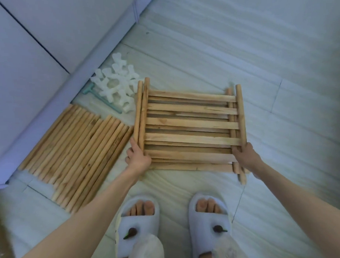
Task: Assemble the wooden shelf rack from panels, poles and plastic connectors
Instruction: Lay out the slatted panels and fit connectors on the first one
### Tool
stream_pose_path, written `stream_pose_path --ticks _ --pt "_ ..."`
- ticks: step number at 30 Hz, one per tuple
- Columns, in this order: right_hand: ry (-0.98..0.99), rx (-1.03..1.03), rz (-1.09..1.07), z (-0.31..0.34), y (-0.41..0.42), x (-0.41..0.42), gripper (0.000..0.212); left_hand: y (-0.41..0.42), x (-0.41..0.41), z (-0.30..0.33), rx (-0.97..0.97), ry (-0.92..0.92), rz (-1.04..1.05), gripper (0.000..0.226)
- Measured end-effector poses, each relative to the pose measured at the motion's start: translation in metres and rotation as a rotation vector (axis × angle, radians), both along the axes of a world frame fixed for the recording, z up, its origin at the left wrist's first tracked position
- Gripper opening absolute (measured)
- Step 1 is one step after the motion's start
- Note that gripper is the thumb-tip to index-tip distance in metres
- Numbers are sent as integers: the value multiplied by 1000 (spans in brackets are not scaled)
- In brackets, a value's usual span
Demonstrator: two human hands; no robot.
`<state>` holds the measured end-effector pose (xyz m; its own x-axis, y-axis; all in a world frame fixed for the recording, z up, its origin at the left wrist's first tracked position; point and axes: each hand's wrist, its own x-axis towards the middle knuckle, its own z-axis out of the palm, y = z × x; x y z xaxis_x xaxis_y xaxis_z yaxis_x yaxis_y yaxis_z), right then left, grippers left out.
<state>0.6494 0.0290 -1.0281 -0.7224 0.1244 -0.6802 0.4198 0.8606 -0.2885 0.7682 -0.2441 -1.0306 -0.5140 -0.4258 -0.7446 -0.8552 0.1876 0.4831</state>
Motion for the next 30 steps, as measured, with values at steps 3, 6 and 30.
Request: stream_pose_path --ticks 3,6,30 --pt "48 76 -135 -17 17 4 46 16 -8 -2 12 28 -34 75" --pt "61 174 -273 -27 33 -3 42 35 -23 -3 36 57 -60 74" --pt "515 67 -586 -10 82 -128 33 53 -251 -9 54 277 -240 50"
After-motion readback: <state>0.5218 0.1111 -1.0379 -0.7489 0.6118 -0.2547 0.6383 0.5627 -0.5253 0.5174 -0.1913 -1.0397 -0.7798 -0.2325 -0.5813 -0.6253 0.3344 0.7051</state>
